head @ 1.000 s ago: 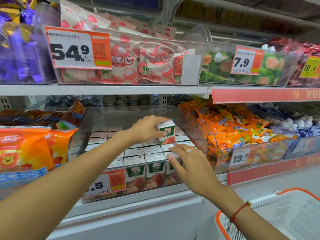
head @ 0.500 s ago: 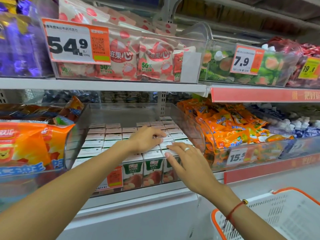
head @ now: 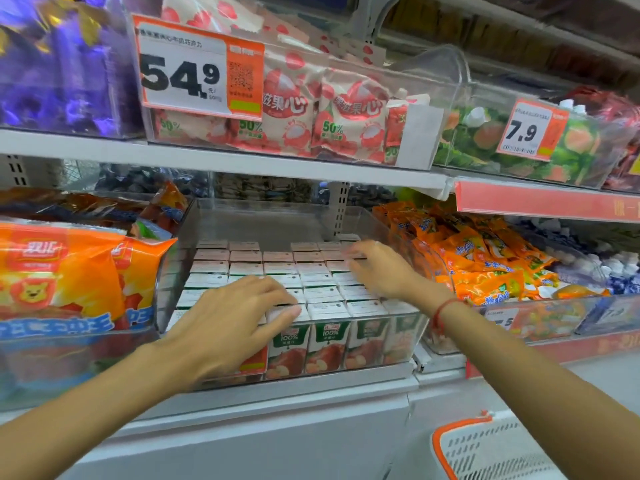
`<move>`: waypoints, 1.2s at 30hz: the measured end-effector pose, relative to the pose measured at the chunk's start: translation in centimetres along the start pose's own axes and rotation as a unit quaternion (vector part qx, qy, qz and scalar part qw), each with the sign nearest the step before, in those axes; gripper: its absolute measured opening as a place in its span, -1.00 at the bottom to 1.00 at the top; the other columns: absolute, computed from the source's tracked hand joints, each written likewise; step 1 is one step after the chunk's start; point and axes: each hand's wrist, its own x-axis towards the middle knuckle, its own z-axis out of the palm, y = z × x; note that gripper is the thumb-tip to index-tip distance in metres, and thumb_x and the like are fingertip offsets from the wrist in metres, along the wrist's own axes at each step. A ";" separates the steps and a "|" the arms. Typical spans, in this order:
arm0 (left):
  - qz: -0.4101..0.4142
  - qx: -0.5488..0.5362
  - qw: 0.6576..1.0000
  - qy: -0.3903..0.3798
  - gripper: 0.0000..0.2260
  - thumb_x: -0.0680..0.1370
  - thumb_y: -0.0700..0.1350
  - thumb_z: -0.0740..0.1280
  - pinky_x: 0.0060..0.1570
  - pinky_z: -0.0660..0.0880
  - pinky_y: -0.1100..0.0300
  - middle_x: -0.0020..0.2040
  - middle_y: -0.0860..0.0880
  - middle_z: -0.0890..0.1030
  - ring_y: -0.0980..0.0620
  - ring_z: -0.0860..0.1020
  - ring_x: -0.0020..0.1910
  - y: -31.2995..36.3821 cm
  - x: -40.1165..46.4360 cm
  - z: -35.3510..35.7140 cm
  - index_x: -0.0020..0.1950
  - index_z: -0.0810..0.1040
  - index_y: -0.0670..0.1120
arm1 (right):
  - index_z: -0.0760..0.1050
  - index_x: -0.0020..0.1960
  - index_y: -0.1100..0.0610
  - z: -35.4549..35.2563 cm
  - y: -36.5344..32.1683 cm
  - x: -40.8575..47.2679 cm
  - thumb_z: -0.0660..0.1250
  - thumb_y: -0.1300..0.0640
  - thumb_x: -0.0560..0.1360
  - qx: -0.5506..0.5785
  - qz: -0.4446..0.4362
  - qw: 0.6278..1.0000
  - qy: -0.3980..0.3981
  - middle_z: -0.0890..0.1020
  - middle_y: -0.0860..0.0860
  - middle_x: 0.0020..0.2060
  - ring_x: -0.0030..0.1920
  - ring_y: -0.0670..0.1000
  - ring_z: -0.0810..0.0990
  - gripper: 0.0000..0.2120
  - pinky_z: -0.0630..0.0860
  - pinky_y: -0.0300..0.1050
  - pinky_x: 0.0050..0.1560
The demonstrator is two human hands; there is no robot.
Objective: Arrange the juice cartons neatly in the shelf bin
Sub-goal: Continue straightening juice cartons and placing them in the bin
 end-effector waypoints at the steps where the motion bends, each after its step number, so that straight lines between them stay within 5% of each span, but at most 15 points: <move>1: 0.001 -0.001 1.000 -0.002 -0.41 0.53 0.37 -0.17 -0.03 0.38 0.27 0.21 0.25 0.51 0.22 0.43 0.18 0.1 0.1 0.1 0.26 0.51 0.19 | 0.47 0.37 0.14 -0.1 0.0 1.0 0.20 0.12 0.62 -0.006 0.008 0.999 -0.035 0.52 0.07 0.34 0.33 0.06 0.48 -0.66 0.39 -0.10 0.29; 7: -0.015 -0.014 1.000 0.004 -0.52 0.55 0.31 -0.06 0.00 0.47 0.13 0.19 0.20 0.54 0.15 0.44 0.16 0.3 0.2 0.2 0.23 0.53 0.18 | 0.52 0.29 0.06 -1.9 -0.6 3.7 0.29 0.00 0.58 -0.060 0.028 0.982 -0.179 0.57 0.00 0.23 0.10 -0.03 0.49 -0.69 0.35 -0.24 0.10; 13: -0.018 -0.014 1.000 -0.003 -0.53 0.56 0.28 -0.08 0.00 0.48 0.10 0.20 0.20 0.51 0.13 0.41 0.18 0.4 0.1 0.1 0.24 0.50 0.18 | 0.49 0.32 0.00 -3.7 -2.4 5.6 0.33 -0.02 0.56 -0.146 0.028 0.954 -0.261 0.52 -0.05 0.14 0.12 0.00 0.48 -0.65 0.36 -0.18 0.11; 18: -0.022 -0.012 1.000 -0.001 -0.56 0.59 0.25 -0.05 0.03 0.50 0.07 0.22 0.19 0.50 0.15 0.40 0.19 0.6 0.0 0.0 0.27 0.49 0.16 | 0.51 0.28 0.00 -3.1 -3.2 7.1 0.40 -0.04 0.50 -0.219 0.017 0.938 -0.268 0.51 -0.06 0.07 0.01 -0.01 0.47 -0.62 0.38 -0.22 -0.10; 22: -0.021 -0.008 1.000 0.000 -0.60 0.62 0.24 -0.02 0.05 0.50 0.06 0.23 0.18 0.50 0.13 0.40 0.21 0.7 0.1 0.1 0.28 0.48 0.16 | 0.50 0.31 0.00 -2.7 -2.9 7.1 0.38 -0.03 0.51 -0.230 0.018 0.938 -0.259 0.47 -0.08 0.07 0.00 -0.04 0.44 -0.61 0.35 -0.22 -0.04; 26: -0.019 -0.008 1.000 0.002 -0.61 0.62 0.24 -0.01 0.03 0.49 0.09 0.23 0.18 0.50 0.13 0.40 0.22 0.7 0.1 0.1 0.29 0.47 0.16 | 0.48 0.33 0.00 -3.7 -2.2 5.3 0.39 -0.02 0.52 -0.168 -0.007 0.964 -0.206 0.49 -0.07 0.18 0.06 -0.07 0.47 -0.60 0.33 -0.38 -0.08; 29: -0.016 -0.007 1.000 0.006 -0.60 0.62 0.24 -0.02 0.01 0.50 0.10 0.22 0.17 0.51 0.13 0.41 0.20 0.7 0.0 0.0 0.28 0.48 0.15 | 0.43 0.37 0.08 -4.6 -1.8 3.2 0.37 0.04 0.54 -0.160 -0.035 0.979 -0.124 0.51 0.02 0.30 0.24 0.06 0.48 -0.58 0.35 -0.20 0.04; 32: -0.010 -0.002 1.000 0.011 -0.60 0.62 0.22 -0.01 -0.01 0.50 0.10 0.20 0.15 0.53 0.12 0.42 0.18 0.7 -0.1 0.0 0.27 0.50 0.13 | 0.37 0.36 0.11 -4.6 -1.4 -0.2 0.34 0.04 0.56 -0.141 -0.049 0.989 -0.006 0.55 0.10 0.21 0.12 0.14 0.53 -0.59 0.45 0.02 0.01; 36: -0.008 0.012 1.000 0.020 -0.61 0.63 0.19 0.01 0.01 0.51 0.07 0.20 0.13 0.55 0.09 0.44 0.19 0.9 -0.2 0.0 0.26 0.50 0.10 | 0.33 0.37 0.13 -4.3 -2.4 -5.5 0.27 0.01 0.59 -0.045 -0.055 0.983 0.168 0.51 0.04 0.15 -0.01 0.03 0.49 -0.60 0.38 -0.11 -0.09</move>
